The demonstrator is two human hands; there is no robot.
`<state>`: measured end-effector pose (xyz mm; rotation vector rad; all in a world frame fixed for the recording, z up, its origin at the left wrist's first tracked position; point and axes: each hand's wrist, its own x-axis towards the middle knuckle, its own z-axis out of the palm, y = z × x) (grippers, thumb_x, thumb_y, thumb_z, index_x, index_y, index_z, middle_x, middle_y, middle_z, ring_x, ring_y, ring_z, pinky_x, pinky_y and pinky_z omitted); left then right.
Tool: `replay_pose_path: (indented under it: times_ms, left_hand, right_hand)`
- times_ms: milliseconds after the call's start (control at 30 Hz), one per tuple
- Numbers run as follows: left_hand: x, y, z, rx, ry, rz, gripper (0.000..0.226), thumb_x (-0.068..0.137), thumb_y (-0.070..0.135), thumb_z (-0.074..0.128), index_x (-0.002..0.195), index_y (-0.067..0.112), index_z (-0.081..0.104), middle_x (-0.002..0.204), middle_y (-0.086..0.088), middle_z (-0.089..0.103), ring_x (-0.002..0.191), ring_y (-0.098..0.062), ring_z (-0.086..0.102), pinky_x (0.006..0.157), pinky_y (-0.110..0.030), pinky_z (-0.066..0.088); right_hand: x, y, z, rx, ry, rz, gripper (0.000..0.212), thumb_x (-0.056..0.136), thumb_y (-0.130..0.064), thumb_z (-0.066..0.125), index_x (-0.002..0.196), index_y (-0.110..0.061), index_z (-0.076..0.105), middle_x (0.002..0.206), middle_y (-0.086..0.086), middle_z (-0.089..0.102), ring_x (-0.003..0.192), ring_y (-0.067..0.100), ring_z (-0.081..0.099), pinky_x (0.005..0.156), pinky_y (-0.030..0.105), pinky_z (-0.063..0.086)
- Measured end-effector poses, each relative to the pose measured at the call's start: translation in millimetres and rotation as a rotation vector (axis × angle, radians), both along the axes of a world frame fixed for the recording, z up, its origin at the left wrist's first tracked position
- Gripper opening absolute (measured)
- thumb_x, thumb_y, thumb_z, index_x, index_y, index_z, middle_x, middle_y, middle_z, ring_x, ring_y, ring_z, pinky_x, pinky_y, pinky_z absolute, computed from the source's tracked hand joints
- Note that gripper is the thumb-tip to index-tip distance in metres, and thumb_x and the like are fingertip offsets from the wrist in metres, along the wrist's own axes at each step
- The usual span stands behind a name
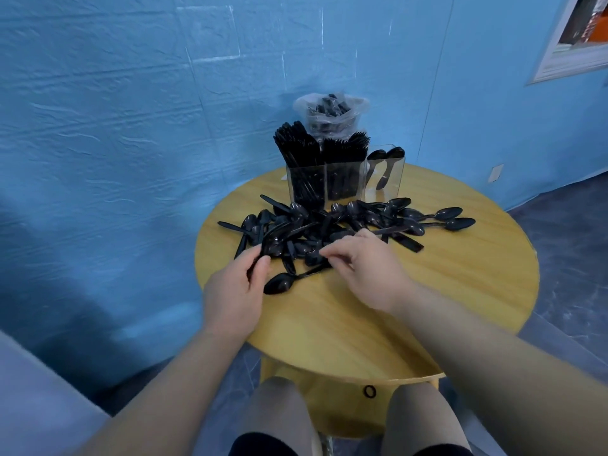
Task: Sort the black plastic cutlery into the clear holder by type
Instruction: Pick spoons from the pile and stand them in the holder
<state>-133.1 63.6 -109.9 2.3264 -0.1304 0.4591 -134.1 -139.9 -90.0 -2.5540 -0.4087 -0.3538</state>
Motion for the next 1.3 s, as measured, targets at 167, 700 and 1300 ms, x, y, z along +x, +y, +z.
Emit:
replay_pose_path:
  times_ms: [167, 700, 1300]
  left_hand:
    - [6, 4, -11, -0.158, 0.022, -0.013, 0.023, 0.096, 0.032, 0.048, 0.110, 0.026, 0.066, 0.078, 0.014, 0.067, 0.076, -0.008, 0.062, 0.071, -0.022, 0.048]
    - [3, -6, 9, -0.067, 0.033, -0.164, 0.039, 0.101, 0.025, 0.043, 0.140, 0.020, 0.046, 0.121, 0.022, 0.046, 0.114, 0.005, 0.041, 0.085, 0.002, 0.027]
    - [2, -75, 39, -0.204, 0.158, -0.414, 0.046, 0.102, 0.034, 0.032, 0.129, 0.000, 0.050, 0.090, -0.006, 0.065, 0.082, -0.023, 0.061, 0.080, -0.047, 0.047]
  right_hand:
    - [5, 31, -10, -0.214, -0.034, 0.171, 0.035, 0.097, -0.029, 0.048, 0.132, -0.026, 0.054, 0.117, -0.008, 0.063, 0.094, 0.018, 0.041, 0.084, 0.022, 0.031]
    - [-5, -1, 23, 0.070, -0.203, -0.101, 0.022, 0.091, -0.008, 0.053, 0.109, -0.017, 0.060, 0.068, -0.016, 0.051, 0.057, -0.001, 0.047, 0.056, 0.012, 0.035]
    - [3, -6, 40, 0.816, 0.025, -0.360, 0.019, 0.080, -0.023, 0.071, 0.091, -0.016, 0.057, 0.076, 0.003, 0.067, 0.066, 0.020, 0.068, 0.071, 0.045, 0.058]
